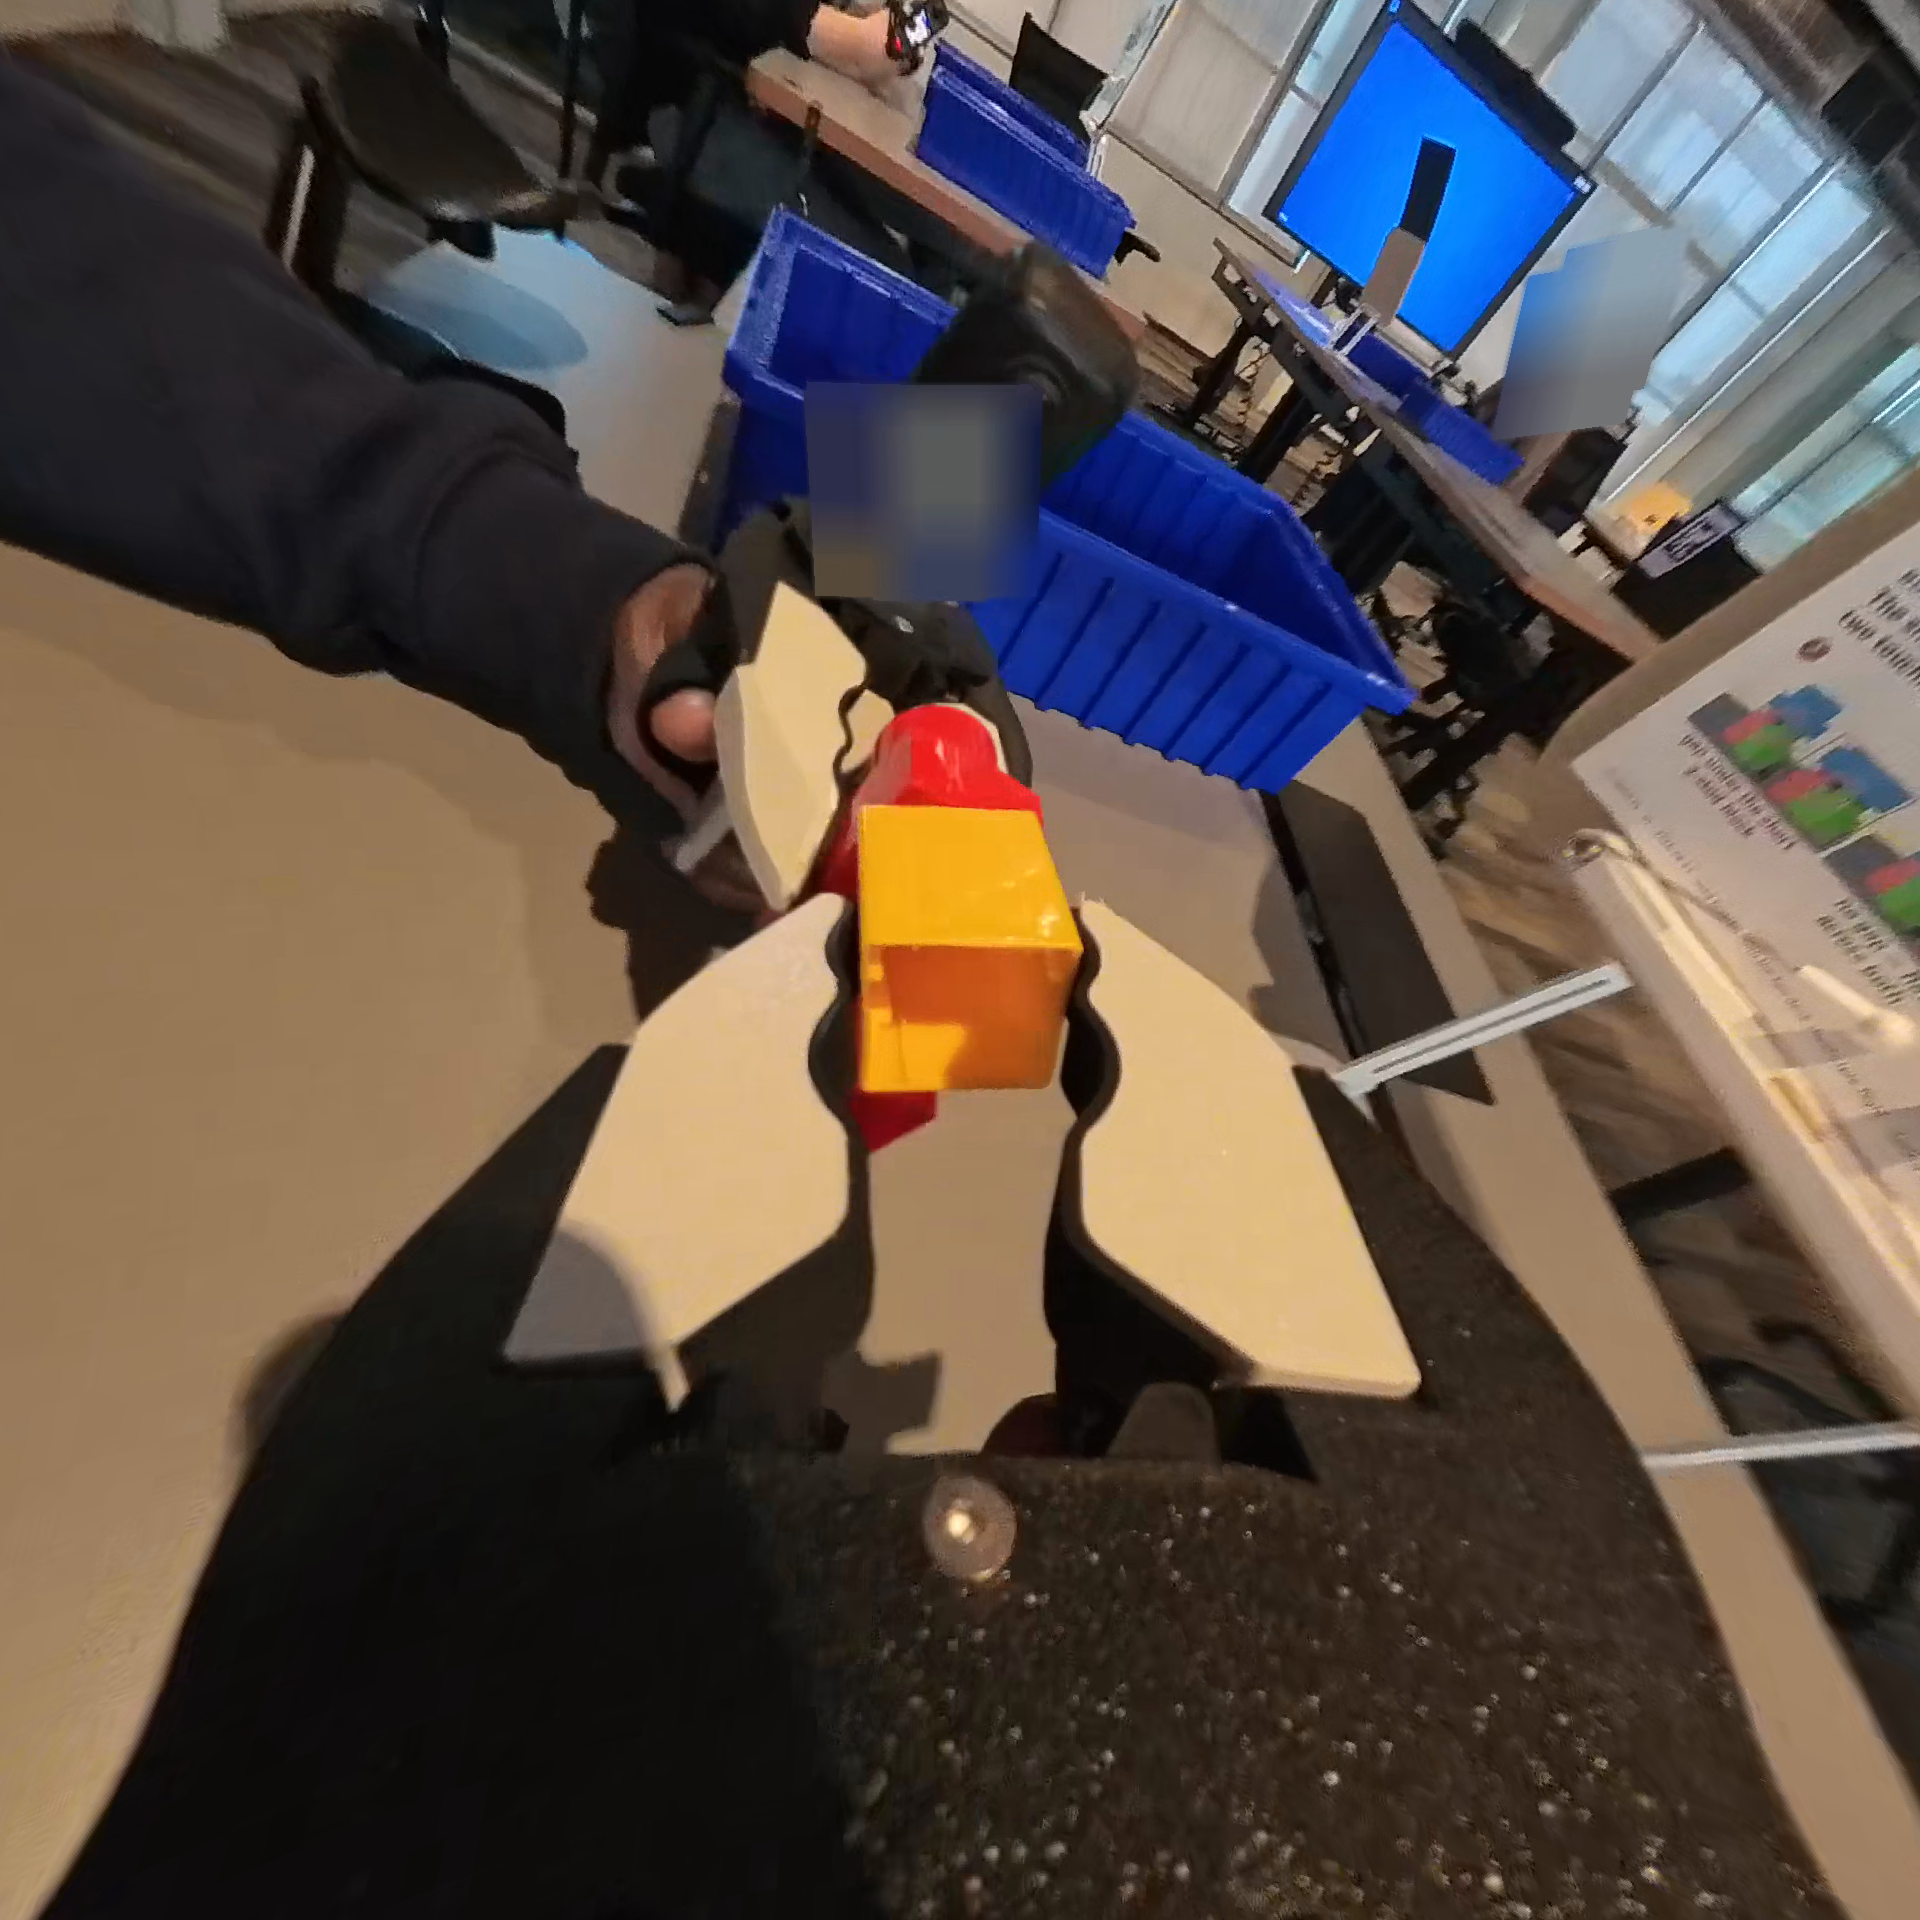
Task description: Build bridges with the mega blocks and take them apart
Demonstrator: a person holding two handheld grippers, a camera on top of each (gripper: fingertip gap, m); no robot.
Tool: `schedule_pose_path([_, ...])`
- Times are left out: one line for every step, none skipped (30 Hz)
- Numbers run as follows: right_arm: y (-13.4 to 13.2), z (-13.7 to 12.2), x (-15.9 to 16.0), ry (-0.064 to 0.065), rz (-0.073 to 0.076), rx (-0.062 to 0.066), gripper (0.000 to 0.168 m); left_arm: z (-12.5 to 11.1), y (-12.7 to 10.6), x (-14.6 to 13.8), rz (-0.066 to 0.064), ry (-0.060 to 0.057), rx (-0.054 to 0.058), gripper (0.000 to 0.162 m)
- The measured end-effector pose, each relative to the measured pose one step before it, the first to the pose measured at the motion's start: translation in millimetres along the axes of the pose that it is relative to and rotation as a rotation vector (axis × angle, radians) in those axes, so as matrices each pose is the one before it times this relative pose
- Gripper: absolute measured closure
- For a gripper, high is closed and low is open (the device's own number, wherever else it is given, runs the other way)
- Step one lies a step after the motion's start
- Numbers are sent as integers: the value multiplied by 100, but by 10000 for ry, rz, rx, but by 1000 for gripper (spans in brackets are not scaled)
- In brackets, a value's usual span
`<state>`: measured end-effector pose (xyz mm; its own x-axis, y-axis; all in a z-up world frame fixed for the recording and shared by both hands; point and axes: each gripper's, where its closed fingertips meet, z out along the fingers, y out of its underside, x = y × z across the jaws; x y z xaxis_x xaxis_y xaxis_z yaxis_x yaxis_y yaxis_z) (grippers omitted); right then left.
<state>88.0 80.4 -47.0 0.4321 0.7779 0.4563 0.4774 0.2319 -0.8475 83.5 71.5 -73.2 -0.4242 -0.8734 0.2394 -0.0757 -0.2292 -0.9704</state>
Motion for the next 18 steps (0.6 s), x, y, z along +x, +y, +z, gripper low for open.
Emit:
schedule_pose_path([11,-145,215,254,-422,-82,132,-186,-182,38,-273,145,142,126])
schedule_pose_path([-46,-268,501,385,-358,-38,132,-313,-362,-104,-296,83,261,126])
schedule_pose_path([-87,-374,636,354,-161,0,131,-359,-464,-32,-144,102,335,126])
schedule_pose_path([-79,-392,524,179,4,31,131,-326,-405,-10,18,36,261,126])
schedule_pose_path([-170,-352,338,73,86,116,132,-210,-174,-170,164,-119,94,127])
schedule_pose_path([-175,-262,261,71,91,104,132,-100,62,-403,64,-255,-68,127])
schedule_pose_path([-180,-162,221,107,25,57,132,-29,26,-330,25,-207,-8,127])
schedule_pose_path([-240,-58,190,127,-27,31,132,19,-81,-264,57,-187,64,126])
schedule_pose_path([-334,46,43,63,-26,23,132,-1,-176,-453,119,-352,144,126])
schedule_pose_path([-450,152,-91,23,-33,21,132,-69,-256,-673,54,-452,205,127])
schedule_pose_path([-570,253,-130,69,-91,22,132,-124,-370,-738,-3,-451,288,127])
schedule_pose_path([-657,402,-239,69,-131,-5,132,-190,-478,-925,-22,-548,369,127])
schedule_pose_path([-729,579,-366,29,-142,-45,132,-176,-505,-953,-65,-513,396,127])
schedule_pose_path([-861,781,-461,32,-159,-64,132,-117,-545,-837,-96,-379,417,127])
schedule_pose_path([-1034,989,-539,42,-192,-51,132,-23,-587,-774,-75,-285,449,127])
schedule_pose_path([-1197,1209,-669,-6,-216,-40,131,118,-545,-826,-69,-272,426,127])
schedule_pose_path([-1344,1456,-746,-31,-241,-45,132,291,-423,-821,-62,-248,352,127])
schedule_pose_path([-1429,1677,-703,-3,-267,-70,132,415,-275,-579,-14,-92,253,127])
